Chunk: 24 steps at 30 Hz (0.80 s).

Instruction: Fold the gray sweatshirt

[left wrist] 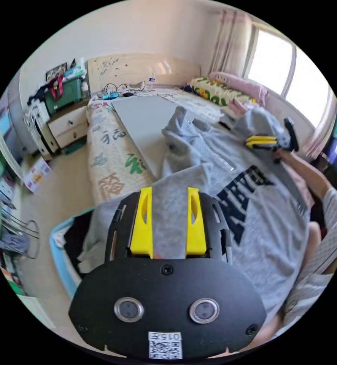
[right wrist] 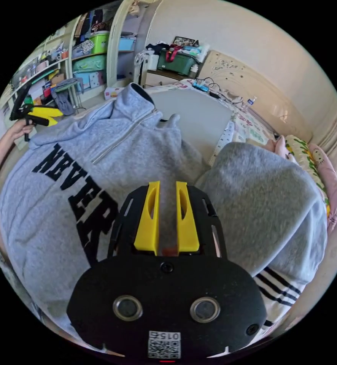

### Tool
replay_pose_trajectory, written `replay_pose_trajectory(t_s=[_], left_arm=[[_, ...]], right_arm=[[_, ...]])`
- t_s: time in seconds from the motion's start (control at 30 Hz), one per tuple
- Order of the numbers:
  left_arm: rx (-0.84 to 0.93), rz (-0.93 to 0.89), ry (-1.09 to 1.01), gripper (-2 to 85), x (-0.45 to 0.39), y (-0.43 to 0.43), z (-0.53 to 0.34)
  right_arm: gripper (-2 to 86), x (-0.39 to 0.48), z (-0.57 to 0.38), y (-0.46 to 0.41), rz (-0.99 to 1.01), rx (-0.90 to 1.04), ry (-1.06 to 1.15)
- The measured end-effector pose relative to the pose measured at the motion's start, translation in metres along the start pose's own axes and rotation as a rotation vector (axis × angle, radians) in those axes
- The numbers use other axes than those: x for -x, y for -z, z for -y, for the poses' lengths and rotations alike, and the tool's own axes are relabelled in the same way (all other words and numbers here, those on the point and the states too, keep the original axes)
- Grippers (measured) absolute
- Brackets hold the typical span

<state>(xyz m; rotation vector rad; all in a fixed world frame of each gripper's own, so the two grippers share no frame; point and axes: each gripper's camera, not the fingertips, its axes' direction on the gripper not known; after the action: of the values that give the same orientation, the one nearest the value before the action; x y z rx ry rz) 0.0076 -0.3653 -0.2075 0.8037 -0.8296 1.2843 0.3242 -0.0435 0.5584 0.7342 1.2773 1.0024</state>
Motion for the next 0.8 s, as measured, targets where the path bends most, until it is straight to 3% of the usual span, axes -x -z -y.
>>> replay_pose_trajectory(t_s=[0.13, 0.2, 0.33, 0.4, 0.47, 0.5, 0.53, 0.6, 0.67, 0.8], left_arm=[[0.131, 0.107, 0.015, 15.2, 0.015, -0.037, 0.016], [0.206, 0.028, 0.028, 13.6, 0.018, -0.056, 0.022], [0.249, -0.066, 0.006, 1.8, 0.01, -0.071, 0.025], [0.226, 0.081, 0.019, 0.8, 0.009, -0.059, 0.026], [0.133, 0.365, 0.129, 0.4, 0.031, -0.025, 0.026], [0.098, 0.403, 0.173, 0.3, 0.04, -0.016, 0.025], [0.025, 0.383, 0.239, 0.5, 0.056, -0.002, 0.02], [-0.072, 0.145, 0.241, 1.1, 0.067, 0.004, 0.012], [-0.034, -0.132, 0.166, 10.4, 0.059, -0.023, 0.01], [0.118, -0.098, -0.004, 12.8, 0.023, -0.076, 0.014]], right_arm=[[7.9, 0.034, 0.001, -0.02, 0.059, 0.061, 0.037], [7.2, 0.039, 0.003, -0.03, 0.074, 0.081, 0.03], [6.8, 0.03, 0.006, -0.04, 0.112, 0.093, 0.005], [6.9, 0.026, 0.004, -0.043, 0.131, 0.086, 0.003], [6.9, 0.024, 0.004, -0.046, 0.147, 0.08, 0.0], [6.9, 0.023, 0.003, -0.047, 0.15, 0.078, -0.001], [6.8, 0.023, 0.002, -0.048, 0.153, 0.07, -0.007], [6.7, 0.024, 0.0, -0.049, 0.149, 0.055, -0.011], [6.6, 0.026, -0.002, -0.05, 0.141, 0.043, -0.012], [6.2, 0.03, 0.003, -0.052, 0.119, 0.056, 0.019]])
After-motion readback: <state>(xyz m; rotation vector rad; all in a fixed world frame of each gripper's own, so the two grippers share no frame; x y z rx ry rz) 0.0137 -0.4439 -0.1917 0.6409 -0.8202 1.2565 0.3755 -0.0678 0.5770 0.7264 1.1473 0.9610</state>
